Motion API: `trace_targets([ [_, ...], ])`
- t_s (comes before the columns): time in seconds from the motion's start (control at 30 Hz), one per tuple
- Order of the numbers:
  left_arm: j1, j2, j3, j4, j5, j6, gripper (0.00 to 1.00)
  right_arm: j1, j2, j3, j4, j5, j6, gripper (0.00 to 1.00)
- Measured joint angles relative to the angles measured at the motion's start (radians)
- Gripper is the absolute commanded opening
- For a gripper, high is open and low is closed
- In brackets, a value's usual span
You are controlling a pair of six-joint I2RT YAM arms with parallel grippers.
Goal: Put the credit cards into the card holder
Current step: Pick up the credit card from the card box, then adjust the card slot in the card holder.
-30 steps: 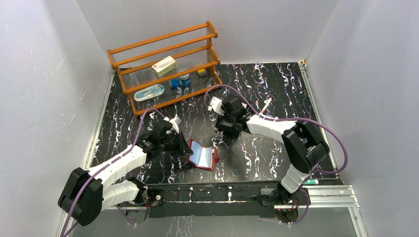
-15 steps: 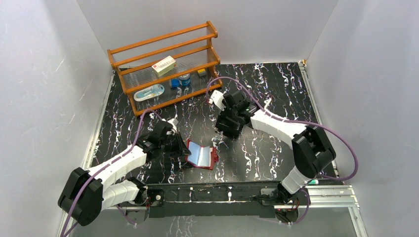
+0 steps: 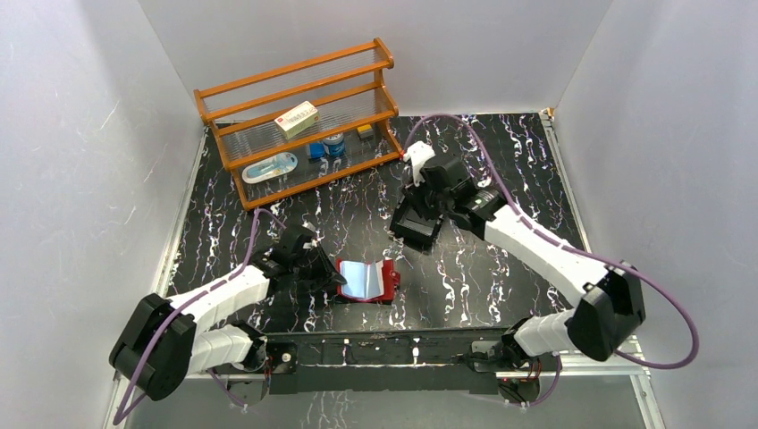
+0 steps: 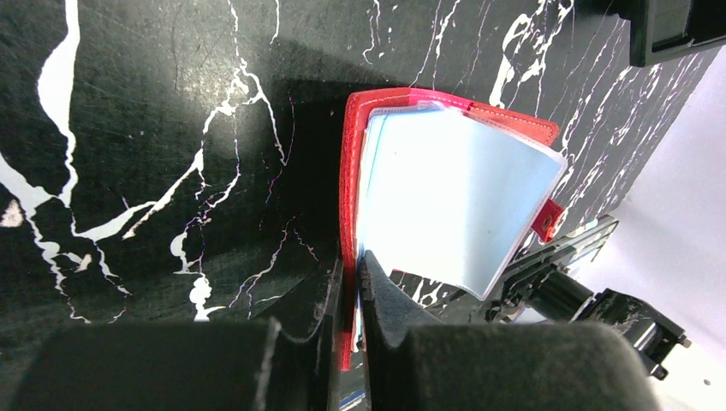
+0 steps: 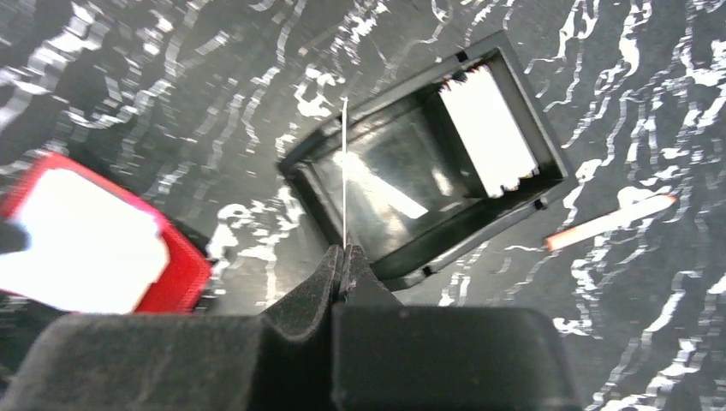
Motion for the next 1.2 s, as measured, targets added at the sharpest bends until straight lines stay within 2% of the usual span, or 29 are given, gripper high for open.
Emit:
trace_targets([
  [0.27,0.000,0.004,-0.020,0.027,0.014,-0.048,0.03,0.010,-0.134,-0.018,0.037,-0.140,0.443,0.00],
  [0.4,0.000,0.001,-0.020,0.024,0.014,-0.047,0.09,0.020,-0.190,-0.131,0.136,-0.212,0.688,0.00],
  [0.6,0.000,-0.026,-0.048,0.021,0.019,-0.040,0.14,0.085,-0.194,-0.309,0.229,-0.232,0.924,0.00],
  [0.87,0.000,-0.035,-0.053,0.012,0.019,-0.024,0.03,0.280,-0.072,-0.333,0.337,-0.164,1.055,0.00],
  [1.07,0.000,-0.035,-0.068,0.019,0.021,-0.020,0.04,0.320,0.053,-0.333,0.368,-0.125,1.087,0.00],
  [1.2,0.000,-0.035,-0.068,0.019,0.022,-0.015,0.09,0.323,0.084,-0.332,0.358,-0.102,1.088,0.00],
])
